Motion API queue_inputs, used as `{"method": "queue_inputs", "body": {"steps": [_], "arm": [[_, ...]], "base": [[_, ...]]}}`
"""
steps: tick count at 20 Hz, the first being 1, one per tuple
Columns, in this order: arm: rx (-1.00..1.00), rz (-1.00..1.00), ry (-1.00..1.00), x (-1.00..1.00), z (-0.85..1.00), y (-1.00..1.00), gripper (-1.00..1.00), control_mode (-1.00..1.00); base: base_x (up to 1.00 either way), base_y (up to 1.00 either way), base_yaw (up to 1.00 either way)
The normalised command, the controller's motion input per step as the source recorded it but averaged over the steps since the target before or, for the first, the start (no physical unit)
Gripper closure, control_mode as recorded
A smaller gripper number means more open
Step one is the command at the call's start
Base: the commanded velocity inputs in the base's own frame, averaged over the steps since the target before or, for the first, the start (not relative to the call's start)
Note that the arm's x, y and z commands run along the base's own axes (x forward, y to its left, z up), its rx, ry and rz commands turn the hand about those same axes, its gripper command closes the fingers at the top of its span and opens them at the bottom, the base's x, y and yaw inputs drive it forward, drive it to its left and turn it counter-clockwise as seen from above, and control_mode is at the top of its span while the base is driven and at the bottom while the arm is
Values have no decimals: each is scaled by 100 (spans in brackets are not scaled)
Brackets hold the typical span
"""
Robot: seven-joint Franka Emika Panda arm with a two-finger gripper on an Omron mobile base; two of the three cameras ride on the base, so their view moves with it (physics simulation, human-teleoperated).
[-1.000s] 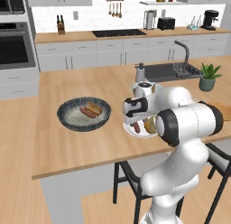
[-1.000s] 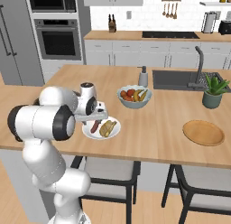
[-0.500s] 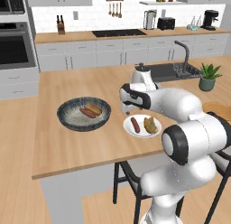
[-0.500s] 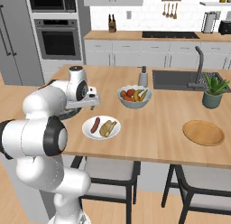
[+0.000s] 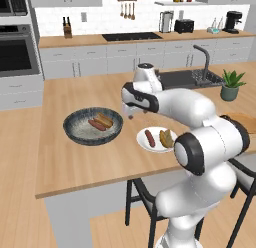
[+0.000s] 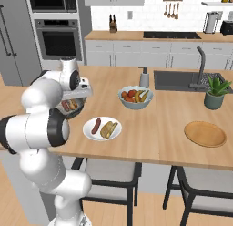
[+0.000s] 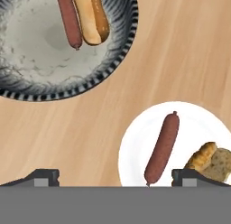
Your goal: Place one bun and one sausage from the bowl on each plate.
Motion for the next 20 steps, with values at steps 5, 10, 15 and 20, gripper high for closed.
{"method": "queue_inputs", "body": {"steps": [5, 10, 15, 20], "arm": [[-1, 3, 1, 50, 0, 44, -100, -100], [-5, 3, 5, 8, -11, 65, -100, -100], [-4, 1, 3, 29, -23, 57, -100, -100], [-2, 3, 7, 53, -23, 37, -100, -100]], "base": [[0, 0, 0], [0, 0, 0], [0, 0, 0], [0, 0, 0]]}}
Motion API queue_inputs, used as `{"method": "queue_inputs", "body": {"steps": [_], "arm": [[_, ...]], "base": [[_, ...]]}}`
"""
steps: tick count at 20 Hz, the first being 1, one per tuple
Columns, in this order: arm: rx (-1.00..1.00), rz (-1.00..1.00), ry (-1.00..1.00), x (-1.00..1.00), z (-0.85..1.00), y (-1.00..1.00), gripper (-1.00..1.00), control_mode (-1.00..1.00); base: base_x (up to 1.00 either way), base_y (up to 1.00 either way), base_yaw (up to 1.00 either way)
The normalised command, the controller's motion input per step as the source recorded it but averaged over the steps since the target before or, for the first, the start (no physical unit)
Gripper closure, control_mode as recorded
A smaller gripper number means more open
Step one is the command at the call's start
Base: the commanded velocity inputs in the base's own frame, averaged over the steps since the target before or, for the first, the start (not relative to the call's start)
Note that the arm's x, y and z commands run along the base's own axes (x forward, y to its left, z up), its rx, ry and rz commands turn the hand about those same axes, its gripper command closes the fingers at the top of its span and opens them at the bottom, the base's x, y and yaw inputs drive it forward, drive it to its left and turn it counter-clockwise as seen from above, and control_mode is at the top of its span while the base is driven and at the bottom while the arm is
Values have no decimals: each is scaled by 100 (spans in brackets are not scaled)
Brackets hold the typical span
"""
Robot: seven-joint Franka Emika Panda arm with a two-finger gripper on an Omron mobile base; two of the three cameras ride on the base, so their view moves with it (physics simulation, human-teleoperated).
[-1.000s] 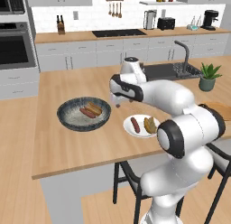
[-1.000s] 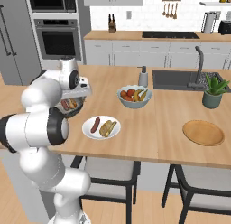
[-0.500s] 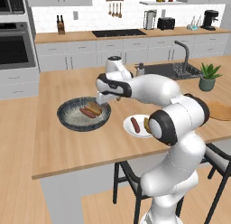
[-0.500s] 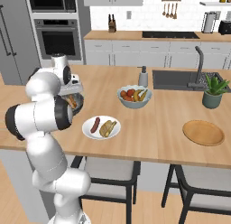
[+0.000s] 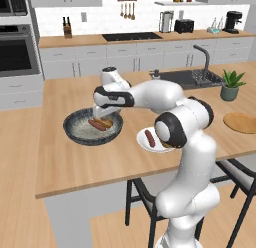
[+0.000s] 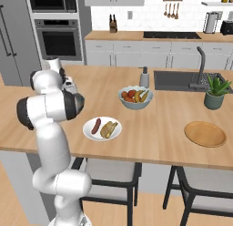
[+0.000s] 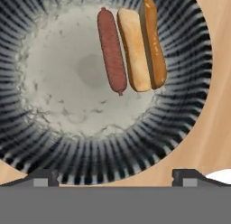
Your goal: Place one bun and one sausage from the bowl on each plate.
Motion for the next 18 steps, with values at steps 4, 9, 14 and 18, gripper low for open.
{"method": "queue_inputs", "body": {"steps": [4, 9, 14, 18], "arm": [[0, 1, 3, 46, -20, 5, -100, -100], [0, 0, 2, 21, -39, 0, -100, -100], [-1, 0, 0, 21, -41, 0, -100, -100], [-1, 0, 0, 19, -37, 0, -100, -100]], "base": [[0, 0, 0], [0, 0, 0], [0, 0, 0], [0, 0, 0]]}}
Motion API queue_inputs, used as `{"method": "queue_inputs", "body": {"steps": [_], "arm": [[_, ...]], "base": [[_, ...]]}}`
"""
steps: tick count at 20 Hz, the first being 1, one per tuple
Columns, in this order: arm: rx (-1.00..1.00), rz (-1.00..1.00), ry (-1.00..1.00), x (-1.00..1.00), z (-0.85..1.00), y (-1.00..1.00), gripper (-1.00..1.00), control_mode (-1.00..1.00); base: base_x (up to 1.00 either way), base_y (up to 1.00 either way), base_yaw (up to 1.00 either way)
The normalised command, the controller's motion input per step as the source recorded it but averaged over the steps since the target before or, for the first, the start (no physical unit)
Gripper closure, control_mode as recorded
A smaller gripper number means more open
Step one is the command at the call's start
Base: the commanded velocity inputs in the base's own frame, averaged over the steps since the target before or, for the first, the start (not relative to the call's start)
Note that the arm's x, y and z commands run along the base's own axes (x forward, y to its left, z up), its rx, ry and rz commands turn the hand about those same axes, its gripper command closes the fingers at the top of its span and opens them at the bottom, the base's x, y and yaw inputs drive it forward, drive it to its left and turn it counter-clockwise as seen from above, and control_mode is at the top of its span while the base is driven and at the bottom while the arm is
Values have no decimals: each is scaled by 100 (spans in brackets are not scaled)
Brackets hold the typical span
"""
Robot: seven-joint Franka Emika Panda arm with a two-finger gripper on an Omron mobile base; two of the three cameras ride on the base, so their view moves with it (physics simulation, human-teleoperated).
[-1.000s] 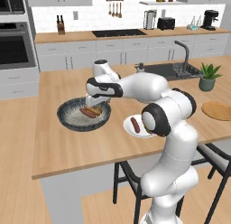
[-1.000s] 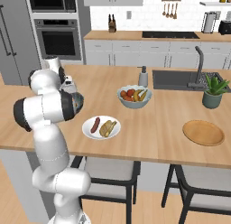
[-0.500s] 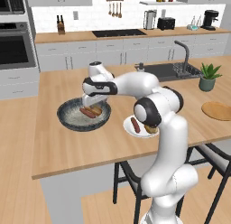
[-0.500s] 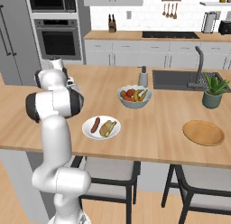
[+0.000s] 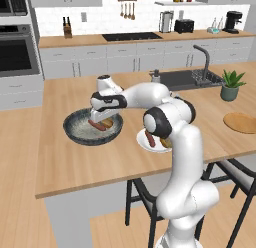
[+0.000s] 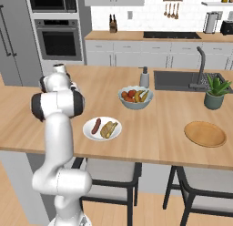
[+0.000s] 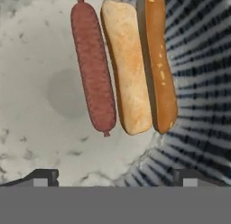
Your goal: Place one bun and one sausage from the bowl on each plate.
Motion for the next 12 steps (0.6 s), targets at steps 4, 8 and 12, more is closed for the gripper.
{"method": "queue_inputs", "body": {"steps": [4, 8, 12], "arm": [[0, 0, 0, 29, -25, 0, -100, -100], [0, 0, 0, 35, -22, 0, -100, -100], [0, 0, -4, 39, -22, 0, -100, -100]], "base": [[0, 0, 0], [0, 0, 0], [0, 0, 0]]}}
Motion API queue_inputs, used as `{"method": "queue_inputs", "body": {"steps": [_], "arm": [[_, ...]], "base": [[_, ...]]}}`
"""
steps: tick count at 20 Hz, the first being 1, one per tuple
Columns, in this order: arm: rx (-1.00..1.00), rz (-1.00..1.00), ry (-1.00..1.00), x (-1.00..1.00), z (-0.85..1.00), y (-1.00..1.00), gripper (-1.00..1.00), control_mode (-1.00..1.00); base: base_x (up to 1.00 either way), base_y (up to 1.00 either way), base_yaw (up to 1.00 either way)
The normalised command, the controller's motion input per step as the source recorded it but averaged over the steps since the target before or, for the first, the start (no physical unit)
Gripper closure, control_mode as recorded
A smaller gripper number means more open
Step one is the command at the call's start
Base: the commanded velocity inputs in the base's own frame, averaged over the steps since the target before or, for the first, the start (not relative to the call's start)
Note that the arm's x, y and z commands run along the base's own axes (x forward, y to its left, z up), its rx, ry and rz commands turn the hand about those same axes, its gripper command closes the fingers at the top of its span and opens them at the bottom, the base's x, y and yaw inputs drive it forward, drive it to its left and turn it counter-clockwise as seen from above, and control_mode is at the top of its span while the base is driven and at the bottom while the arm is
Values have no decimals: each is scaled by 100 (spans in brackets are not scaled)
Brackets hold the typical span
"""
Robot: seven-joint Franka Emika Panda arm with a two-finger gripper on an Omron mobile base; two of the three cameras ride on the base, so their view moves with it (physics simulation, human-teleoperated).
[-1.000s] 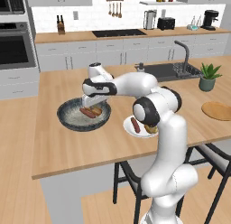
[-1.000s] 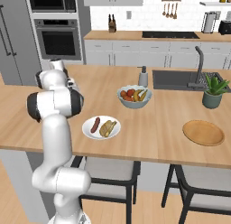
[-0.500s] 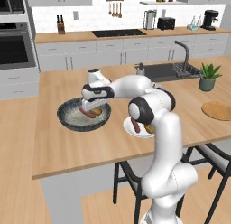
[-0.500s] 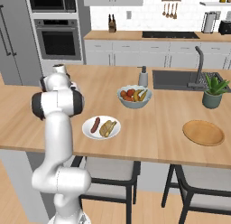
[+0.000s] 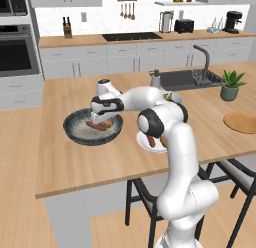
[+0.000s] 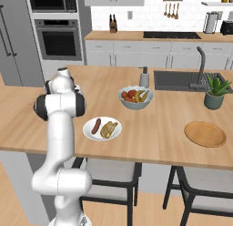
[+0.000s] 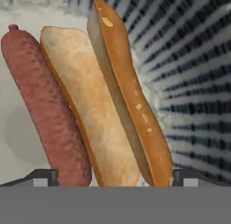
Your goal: Place one bun and one sausage from the bowl on each plate.
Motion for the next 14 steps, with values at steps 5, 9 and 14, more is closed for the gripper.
{"method": "queue_inputs", "body": {"steps": [5, 9, 14], "arm": [[0, 0, -6, 28, -8, 0, -100, -100], [-4, 0, -1, 15, -31, 1, -100, -100], [-5, 0, 0, 6, -30, 6, 100, -100]], "base": [[0, 0, 0], [0, 0, 0], [0, 0, 0]]}}
